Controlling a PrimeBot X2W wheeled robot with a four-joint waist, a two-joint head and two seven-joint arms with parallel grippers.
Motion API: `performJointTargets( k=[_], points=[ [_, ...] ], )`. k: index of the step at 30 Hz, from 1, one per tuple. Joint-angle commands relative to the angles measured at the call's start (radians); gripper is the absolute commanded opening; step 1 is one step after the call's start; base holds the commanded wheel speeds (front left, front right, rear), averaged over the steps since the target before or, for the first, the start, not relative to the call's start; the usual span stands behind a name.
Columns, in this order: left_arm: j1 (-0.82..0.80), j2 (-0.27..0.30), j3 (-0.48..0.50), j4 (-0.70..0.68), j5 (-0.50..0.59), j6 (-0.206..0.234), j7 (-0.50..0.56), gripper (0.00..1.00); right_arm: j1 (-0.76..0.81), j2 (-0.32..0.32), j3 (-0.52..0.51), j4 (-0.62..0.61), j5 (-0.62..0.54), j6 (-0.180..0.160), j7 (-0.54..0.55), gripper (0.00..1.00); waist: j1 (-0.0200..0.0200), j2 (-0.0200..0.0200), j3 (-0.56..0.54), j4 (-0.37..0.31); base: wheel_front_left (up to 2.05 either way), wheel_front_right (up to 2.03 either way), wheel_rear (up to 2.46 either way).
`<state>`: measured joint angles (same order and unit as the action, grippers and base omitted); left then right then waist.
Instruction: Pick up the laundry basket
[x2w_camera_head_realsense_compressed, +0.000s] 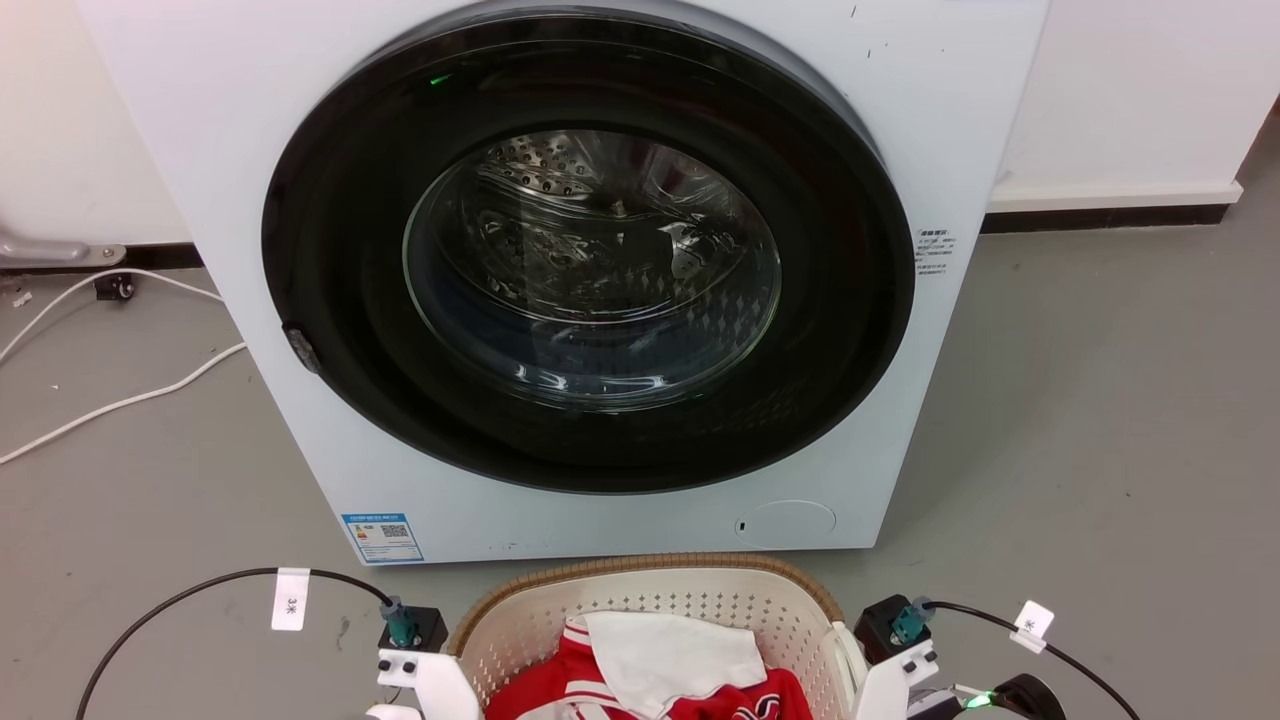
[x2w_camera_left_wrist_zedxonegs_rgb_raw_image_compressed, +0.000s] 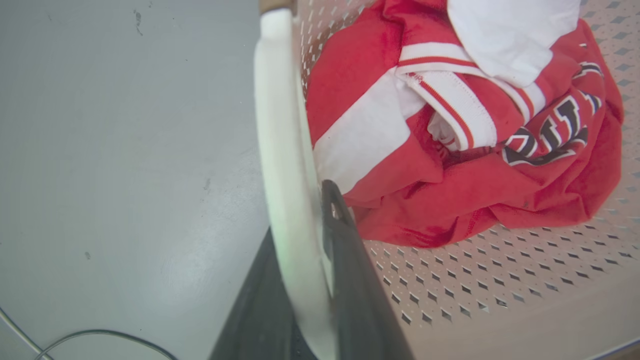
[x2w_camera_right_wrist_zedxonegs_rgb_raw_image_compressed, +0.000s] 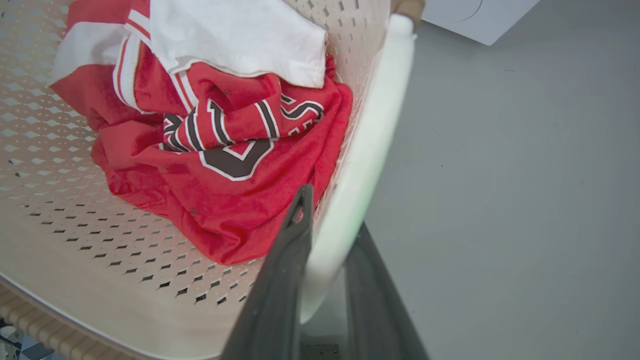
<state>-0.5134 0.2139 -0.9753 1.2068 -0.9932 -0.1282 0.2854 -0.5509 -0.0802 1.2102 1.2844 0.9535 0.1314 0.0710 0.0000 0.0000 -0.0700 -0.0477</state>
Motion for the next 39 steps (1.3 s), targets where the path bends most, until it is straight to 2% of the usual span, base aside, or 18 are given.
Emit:
performJointTargets(
  k=[1,39],
  points=[
    [-0.007,-0.002,-0.008,-0.002,-0.002,-0.004,-0.006,0.0,0.005,0.004,0.005,0.001,0.001,-0.001,-0.005,0.0,0.0,0.0,0.0,0.0,0.0,0.0,0.0],
    [-0.021,-0.004,-0.088,0.013,-0.077,-0.004,-0.033,0.0,0.008,0.004,0.023,0.004,0.024,-0.001,-0.011,0.0,0.0,0.0,-0.001,0.0,0.0,0.0,0.0]
  ],
)
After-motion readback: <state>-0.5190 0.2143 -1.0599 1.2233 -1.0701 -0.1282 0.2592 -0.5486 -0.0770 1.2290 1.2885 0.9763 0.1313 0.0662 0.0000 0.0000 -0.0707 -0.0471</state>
